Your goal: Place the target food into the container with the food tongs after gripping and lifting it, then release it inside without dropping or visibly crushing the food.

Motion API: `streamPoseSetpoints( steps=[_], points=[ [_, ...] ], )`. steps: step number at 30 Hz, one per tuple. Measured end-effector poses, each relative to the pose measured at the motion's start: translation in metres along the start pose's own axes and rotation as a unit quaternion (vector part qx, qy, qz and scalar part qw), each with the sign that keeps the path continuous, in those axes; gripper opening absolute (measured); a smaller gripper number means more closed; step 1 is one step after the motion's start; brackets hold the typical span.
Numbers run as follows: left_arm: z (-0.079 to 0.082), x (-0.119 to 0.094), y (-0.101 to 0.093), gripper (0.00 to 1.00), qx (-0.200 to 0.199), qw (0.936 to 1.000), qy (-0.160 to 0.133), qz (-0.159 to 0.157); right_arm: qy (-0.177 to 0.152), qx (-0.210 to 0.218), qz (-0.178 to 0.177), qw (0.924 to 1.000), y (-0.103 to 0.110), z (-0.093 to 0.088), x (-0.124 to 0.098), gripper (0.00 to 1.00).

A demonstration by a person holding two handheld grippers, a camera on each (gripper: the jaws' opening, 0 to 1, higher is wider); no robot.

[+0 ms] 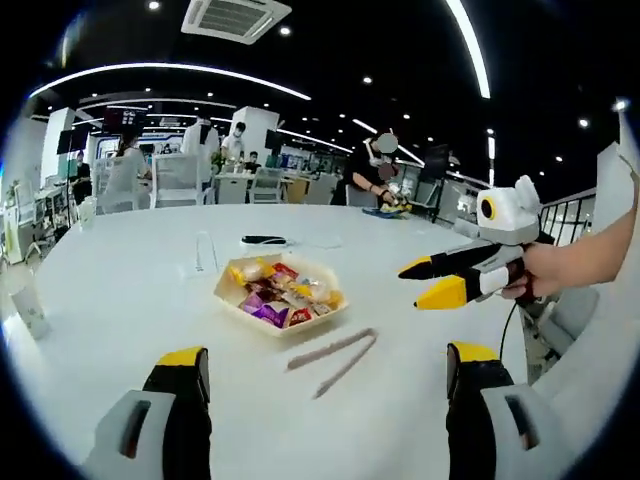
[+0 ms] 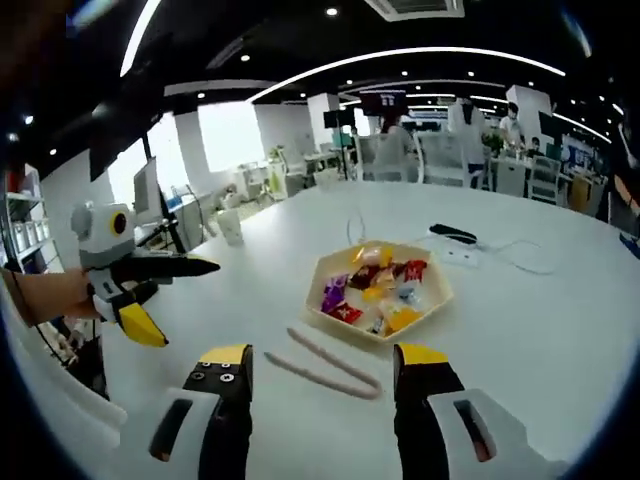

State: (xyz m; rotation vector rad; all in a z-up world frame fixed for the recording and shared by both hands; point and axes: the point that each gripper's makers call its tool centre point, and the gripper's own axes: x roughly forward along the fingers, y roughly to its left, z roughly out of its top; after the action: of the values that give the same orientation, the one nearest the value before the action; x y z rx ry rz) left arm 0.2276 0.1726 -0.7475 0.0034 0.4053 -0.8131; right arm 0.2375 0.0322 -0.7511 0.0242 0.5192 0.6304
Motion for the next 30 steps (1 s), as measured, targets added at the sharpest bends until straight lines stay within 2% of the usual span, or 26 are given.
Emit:
streamPoseSetpoints(
  steps=[1,3,4,6,8,13,16,20,22,24,27,28,30],
  points=[
    [0.008,-0.005,-0.002,0.99,0.006,0.9998,-0.018,-0.005,-0.001,0.005,0.0,1.0,0.0,-0.001,-0.002,0.61],
    [0.022,-0.015,-0.003,0.99,-0.011,0.9987,-0.05,-0.003,0.009,0.019,0.001,0.9998,-0.002,-0.001,-0.007,0.65],
    [0.024,-0.02,-0.002,0.99,-0.018,0.9985,-0.052,-0.005,0.011,0.03,0.001,0.9995,-0.003,0.001,-0.01,0.69],
    [0.031,-0.028,0.0,0.99,-0.03,0.9976,-0.062,-0.004,-0.017,0.079,0.008,0.9967,-0.004,0.014,-0.014,0.75],
    [0.037,-0.035,0.002,0.99,-0.029,0.9971,-0.07,-0.002,-0.022,0.099,0.007,0.9949,-0.006,0.021,-0.019,0.79],
    [0.046,-0.053,0.009,0.99,-0.032,0.9971,-0.069,0.005,-0.031,0.047,0.004,0.9984,-0.002,0.035,-0.034,0.84],
    [0.048,-0.062,0.01,0.99,-0.034,0.9977,-0.058,0.006,-0.038,0.019,0.003,0.9991,0.001,0.039,-0.044,0.86],
    [0.054,-0.074,0.008,0.99,-0.03,0.9971,-0.07,0.002,-0.027,0.013,-0.006,0.9995,-0.003,0.032,-0.063,0.87],
    [0.05,-0.077,0.0,0.99,-0.043,0.9975,-0.054,-0.018,-0.033,0.021,-0.016,0.9991,-0.01,0.029,-0.073,0.87],
    [0.049,-0.081,-0.005,0.99,-0.032,0.9978,-0.054,-0.021,-0.048,0.04,-0.025,0.9977,-0.017,0.028,-0.084,0.87],
    [0.045,-0.085,-0.006,0.99,-0.033,0.998,-0.052,-0.017,-0.057,0.044,-0.031,0.9969,-0.022,0.025,-0.097,0.87],
    [0.044,-0.087,-0.008,0.99,-0.047,0.9974,-0.054,-0.015,-0.063,0.039,-0.033,0.9967,-0.023,0.025,-0.102,0.86],
    [0.045,-0.09,-0.009,0.99,-0.06,0.9958,-0.068,-0.01,-0.077,0.004,-0.045,0.9961,-0.026,0.028,-0.109,0.83]
  ],
)
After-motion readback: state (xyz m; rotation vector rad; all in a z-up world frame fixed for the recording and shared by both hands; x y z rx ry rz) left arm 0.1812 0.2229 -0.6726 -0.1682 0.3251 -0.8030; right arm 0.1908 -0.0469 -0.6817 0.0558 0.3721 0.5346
